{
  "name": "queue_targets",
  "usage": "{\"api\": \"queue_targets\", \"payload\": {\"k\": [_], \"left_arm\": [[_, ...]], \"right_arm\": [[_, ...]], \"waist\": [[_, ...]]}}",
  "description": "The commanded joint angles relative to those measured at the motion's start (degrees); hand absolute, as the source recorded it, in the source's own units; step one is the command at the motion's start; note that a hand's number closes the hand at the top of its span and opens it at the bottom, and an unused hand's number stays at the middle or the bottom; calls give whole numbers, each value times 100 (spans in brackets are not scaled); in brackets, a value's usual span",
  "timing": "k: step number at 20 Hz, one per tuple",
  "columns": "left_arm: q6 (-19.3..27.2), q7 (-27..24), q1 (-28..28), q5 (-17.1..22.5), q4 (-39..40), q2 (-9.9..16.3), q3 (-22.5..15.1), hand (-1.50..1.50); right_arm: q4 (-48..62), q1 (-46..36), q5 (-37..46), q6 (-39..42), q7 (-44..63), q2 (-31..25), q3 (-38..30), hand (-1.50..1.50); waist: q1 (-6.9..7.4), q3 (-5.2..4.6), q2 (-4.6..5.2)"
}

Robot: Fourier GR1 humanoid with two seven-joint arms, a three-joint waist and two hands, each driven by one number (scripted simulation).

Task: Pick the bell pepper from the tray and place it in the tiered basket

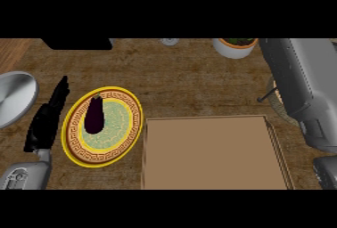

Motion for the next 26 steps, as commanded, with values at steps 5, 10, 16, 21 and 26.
{"api": "queue_targets", "payload": {"k": [5, 10, 16, 21, 26], "left_arm": [[-69, 16, 135, 62, -163, -11, 42, 0], [-160, 246, 70, 61, -232, 43, 108, 0], [-5, 67, -5, -124, -23, -83, 117, 0], [-199, 89, -196, 29, 93, 15, 262, 0], [-170, 14, -11, -48, -33, -19, 212, 0]], "right_arm": [[633, 237, 608, 807, 80, -951, 129, 150], [191, 643, 507, 1010, -214, -1207, 58, 150], [-482, 1307, -88, 1193, -856, -1256, -189, 150], [-832, 1682, -674, 1198, -1176, -1253, -563, 150], [-698, 1945, -1346, 1018, -1259, -1227, -1224, 150]], "waist": [[-11, -1, -10], [-63, 2, -28], [-80, 2, -26], [-80, 3, -20], [-56, 6, 1]]}}
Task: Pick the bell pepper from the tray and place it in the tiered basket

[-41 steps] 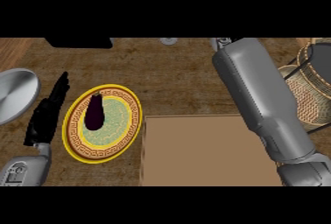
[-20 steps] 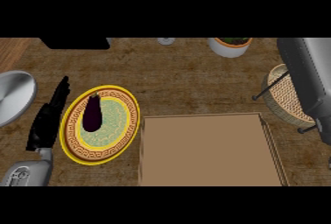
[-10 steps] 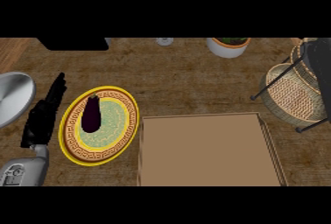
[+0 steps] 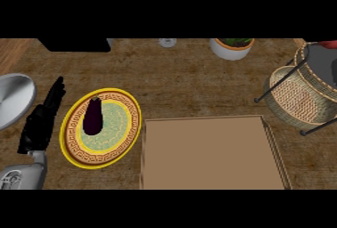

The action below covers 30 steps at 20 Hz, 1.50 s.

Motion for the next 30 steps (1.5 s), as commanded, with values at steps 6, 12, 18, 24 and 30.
{"api": "queue_targets", "payload": {"k": [6, 12, 18, 24, 30], "left_arm": [[-123, -179, -168, 76, 285, 70, 205, 0], [-71, 70, 8, -35, -69, -107, 42, 0], [2, 24, 65, -164, -109, -84, 79, 0], [68, 81, -27, -154, 31, -167, 143, 0], [-194, -112, 65, 9, 154, 15, 299, 0]], "right_arm": [[-62, 597, -674, -641, 128, 423, -543, -150], [-792, 922, -842, -1597, -105, 452, -676, -150], [-2131, 1362, -719, -1553, 277, 171, -682, -150], [-4001, 2086, -962, -758, 1428, 332, -1028, -150], [-6034, 3497, -1935, 38, 1583, 563, -1714, -150]], "waist": [[36, 54, 88], [47, 56, 81], [-23, 53, 57], [-154, 49, 31], [-179, 51, 34]]}}
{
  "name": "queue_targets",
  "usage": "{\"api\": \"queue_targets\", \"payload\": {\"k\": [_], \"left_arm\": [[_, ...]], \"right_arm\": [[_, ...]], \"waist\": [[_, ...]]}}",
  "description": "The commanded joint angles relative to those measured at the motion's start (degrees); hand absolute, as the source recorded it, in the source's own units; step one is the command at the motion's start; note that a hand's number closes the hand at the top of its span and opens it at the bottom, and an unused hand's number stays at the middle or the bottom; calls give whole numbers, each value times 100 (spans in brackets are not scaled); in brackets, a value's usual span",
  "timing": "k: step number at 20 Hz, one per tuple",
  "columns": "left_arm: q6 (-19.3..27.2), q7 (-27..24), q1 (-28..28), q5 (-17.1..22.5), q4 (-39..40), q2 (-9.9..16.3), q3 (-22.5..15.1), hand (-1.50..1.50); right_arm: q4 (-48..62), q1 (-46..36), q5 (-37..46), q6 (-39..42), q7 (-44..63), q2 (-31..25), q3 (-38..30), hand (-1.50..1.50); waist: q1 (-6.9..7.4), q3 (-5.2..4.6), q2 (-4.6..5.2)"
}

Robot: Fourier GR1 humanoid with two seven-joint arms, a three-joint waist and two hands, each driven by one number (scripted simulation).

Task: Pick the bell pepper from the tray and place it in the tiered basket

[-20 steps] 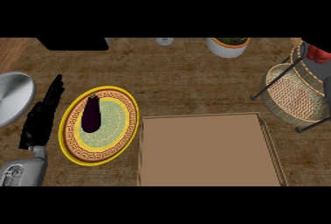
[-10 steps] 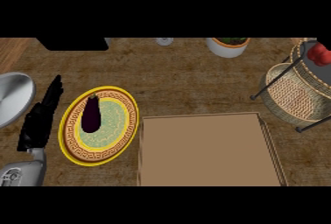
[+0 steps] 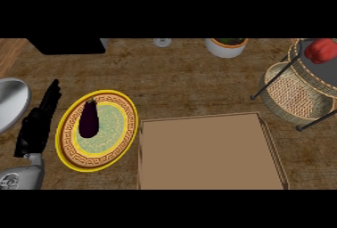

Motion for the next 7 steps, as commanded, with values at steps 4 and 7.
{"api": "queue_targets", "payload": {"k": [4, 7], "left_arm": [[-38, 87, 132, -3, -236, -36, -34, 0], [27, -147, 242, -85, -215, -125, -91, 0]], "right_arm": [[-2508, 1849, -1364, 888, 53, 293, -1070, -150], [-3335, 2604, -1819, 742, -211, 816, -1475, -150]], "waist": [[-72, 8, -14], [1, 9, 9]]}}
